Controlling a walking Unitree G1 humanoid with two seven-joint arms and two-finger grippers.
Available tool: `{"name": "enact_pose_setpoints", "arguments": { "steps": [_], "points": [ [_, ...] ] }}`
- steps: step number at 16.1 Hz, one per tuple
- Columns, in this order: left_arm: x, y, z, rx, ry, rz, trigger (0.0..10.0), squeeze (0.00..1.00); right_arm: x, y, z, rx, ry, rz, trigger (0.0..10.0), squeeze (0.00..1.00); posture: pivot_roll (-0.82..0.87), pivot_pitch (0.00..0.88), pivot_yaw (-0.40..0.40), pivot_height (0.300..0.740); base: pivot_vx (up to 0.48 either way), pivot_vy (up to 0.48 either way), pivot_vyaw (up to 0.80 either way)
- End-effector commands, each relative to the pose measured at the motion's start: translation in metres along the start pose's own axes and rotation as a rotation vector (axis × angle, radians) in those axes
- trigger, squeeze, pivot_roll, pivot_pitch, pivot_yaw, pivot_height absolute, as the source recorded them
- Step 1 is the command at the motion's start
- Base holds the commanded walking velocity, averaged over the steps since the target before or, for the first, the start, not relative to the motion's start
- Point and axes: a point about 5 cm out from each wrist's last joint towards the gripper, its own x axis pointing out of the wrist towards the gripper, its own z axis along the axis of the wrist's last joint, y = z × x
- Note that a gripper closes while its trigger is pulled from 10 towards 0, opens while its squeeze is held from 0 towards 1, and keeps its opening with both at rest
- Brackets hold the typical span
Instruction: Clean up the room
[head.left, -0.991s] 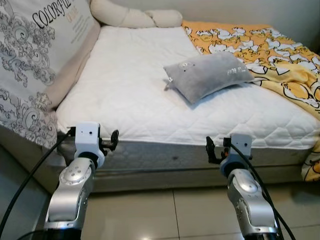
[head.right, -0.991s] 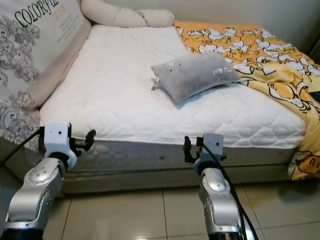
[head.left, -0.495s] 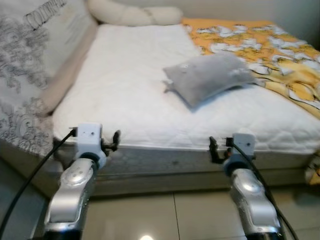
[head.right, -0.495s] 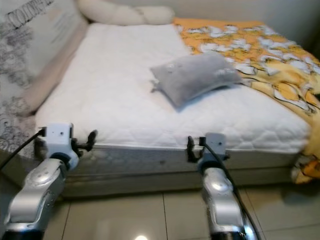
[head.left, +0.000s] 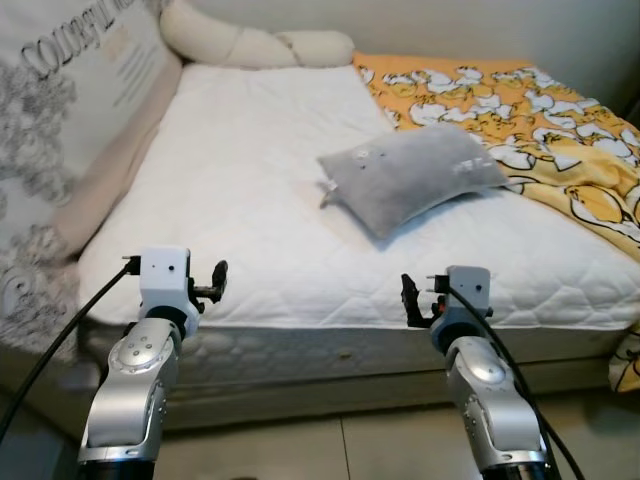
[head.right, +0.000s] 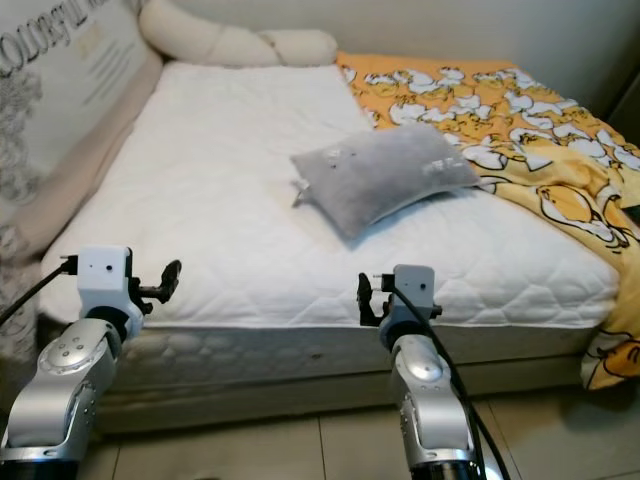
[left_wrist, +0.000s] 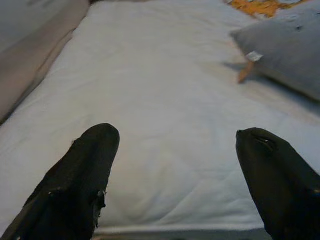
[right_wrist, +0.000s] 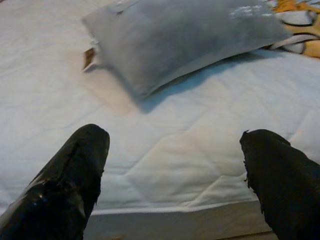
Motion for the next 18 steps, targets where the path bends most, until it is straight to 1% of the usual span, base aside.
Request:
{"name": "enact_pose_setpoints", "arguments": {
  "steps": [1, 14, 18],
  "points": [
    [0.0014, -0.0087, 0.0017, -0.003, -0.006, -0.03, 10.0, 0.0, 0.0004, -0.0104, 0.0035, -0.003, -0.009, -0.036, 10.0, 0.0, 0.04, 0.0, -0.031, 0.74, 0.326, 0.0, 0.0],
    [0.0026, -0.008, 0.0021, -0.013, -0.007, -0.028, 10.0, 0.0, 0.0017, -0.0093, 0.0048, -0.003, -0.017, -0.025, 10.0, 0.0, 0.04, 0.0, -0.032, 0.74, 0.322, 0.0, 0.0],
    [0.0041, -0.0079, 0.0029, -0.013, -0.009, -0.026, 10.0, 0.0, 0.003, -0.0098, 0.005, -0.014, -0.013, -0.029, 10.0, 0.0, 0.04, 0.0, -0.033, 0.74, 0.325, 0.0, 0.0]
  ]
}}
